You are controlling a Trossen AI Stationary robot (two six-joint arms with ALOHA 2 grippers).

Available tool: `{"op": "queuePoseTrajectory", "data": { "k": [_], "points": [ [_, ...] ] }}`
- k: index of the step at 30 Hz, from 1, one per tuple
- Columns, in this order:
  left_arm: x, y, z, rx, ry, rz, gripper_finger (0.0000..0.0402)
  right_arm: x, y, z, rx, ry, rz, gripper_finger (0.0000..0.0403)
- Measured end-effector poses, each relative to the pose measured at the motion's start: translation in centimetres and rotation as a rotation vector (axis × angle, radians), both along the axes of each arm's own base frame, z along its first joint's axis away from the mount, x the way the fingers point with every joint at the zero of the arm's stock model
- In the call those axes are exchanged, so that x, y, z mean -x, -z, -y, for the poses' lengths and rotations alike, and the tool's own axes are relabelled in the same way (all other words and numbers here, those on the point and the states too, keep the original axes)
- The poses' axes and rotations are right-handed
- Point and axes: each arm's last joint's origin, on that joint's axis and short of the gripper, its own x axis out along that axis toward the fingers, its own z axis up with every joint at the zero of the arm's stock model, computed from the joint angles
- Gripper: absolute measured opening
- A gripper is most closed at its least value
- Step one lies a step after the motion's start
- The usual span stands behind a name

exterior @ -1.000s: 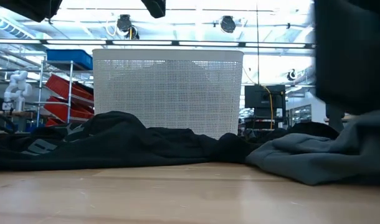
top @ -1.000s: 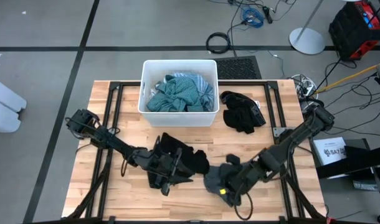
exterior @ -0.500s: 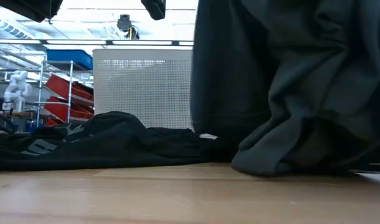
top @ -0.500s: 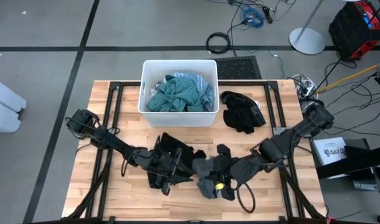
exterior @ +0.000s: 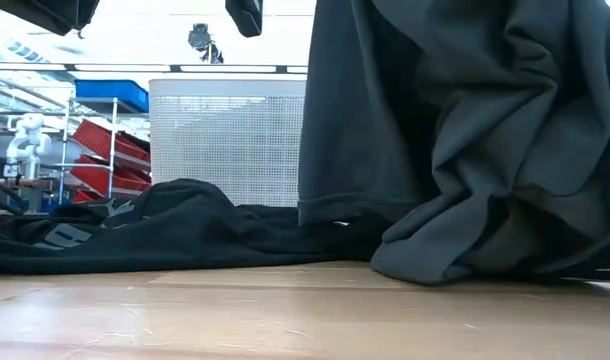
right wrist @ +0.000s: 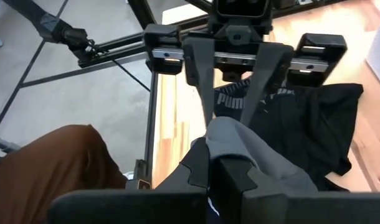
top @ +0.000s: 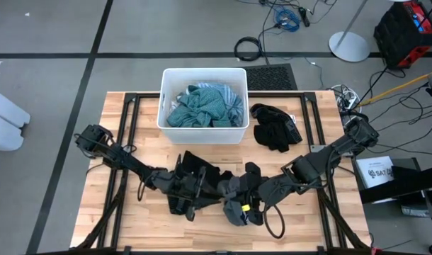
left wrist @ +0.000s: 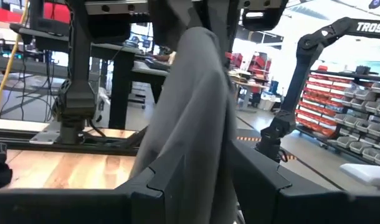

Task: Sort clothes
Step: Put the gray underwear into the white bin

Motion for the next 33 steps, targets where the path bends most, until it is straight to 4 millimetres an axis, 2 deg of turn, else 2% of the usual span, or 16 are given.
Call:
{"op": "queuePoseTrajectory", "data": {
  "k": [10,15,20,25,33],
  "points": [
    [0.0,0.0,-0.2,-0.035,-0.085,0.005,0.013,-0.7,1.3,-0.6,-0.024,-0.044,-0.069,0.0],
    [0.1,0.0,0.1,-0.049,0.019,0.015,0.013,-1.7,2.5,-0.7,-0.017,-0.032,-0.098,0.0],
    [0.1,0.0,0.2,-0.051,0.03,0.014,0.013,-3.0,3.5,-0.4,-0.004,-0.029,-0.104,0.0],
    [0.0,0.7,0.1,-0.076,0.002,-0.051,0.013,-3.5,3.4,-0.2,-0.026,-0.063,-0.074,0.0],
    [0.0,0.7,0.1,-0.075,-0.011,-0.058,0.013,-3.4,3.2,-0.1,-0.027,-0.066,-0.07,0.0]
  ]
}}
